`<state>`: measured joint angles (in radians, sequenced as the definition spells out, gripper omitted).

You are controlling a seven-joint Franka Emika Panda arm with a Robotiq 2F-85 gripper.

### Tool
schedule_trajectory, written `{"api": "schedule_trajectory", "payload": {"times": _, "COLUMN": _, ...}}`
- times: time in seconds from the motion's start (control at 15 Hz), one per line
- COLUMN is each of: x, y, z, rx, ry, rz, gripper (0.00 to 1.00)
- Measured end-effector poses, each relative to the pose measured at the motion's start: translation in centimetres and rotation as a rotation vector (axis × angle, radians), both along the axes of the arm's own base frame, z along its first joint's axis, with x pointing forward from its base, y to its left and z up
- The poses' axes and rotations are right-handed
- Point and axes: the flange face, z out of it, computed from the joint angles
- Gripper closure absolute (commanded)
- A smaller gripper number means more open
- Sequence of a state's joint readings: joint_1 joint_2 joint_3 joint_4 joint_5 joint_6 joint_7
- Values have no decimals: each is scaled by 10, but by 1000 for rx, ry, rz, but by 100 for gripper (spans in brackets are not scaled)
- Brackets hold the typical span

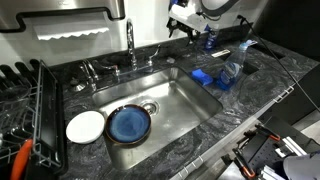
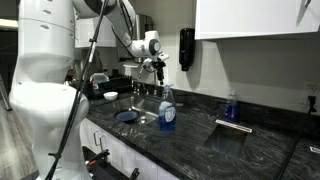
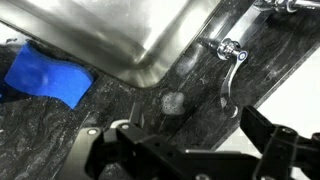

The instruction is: Open the tap

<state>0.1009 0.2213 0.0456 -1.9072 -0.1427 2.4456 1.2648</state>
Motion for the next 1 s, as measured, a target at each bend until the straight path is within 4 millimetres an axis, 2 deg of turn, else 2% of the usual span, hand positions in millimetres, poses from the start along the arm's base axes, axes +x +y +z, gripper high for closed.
{"api": "schedule_trajectory", "payload": {"times": 0.53, "x": 6, "y": -1, "z": -3, "rx": 10, "ry": -4, "rz": -57, "gripper": 0}}
{"api": "schedule_trajectory", "payload": {"times": 0.73, "x": 17, "y": -5, "z": -20, "rx": 3, "ry": 4, "rz": -131, "gripper": 0}}
{"api": "schedule_trajectory", "payload": {"times": 1.0, "x": 40, "y": 0, "z": -44, "rx": 19, "ry": 8, "rz": -197, "gripper": 0}}
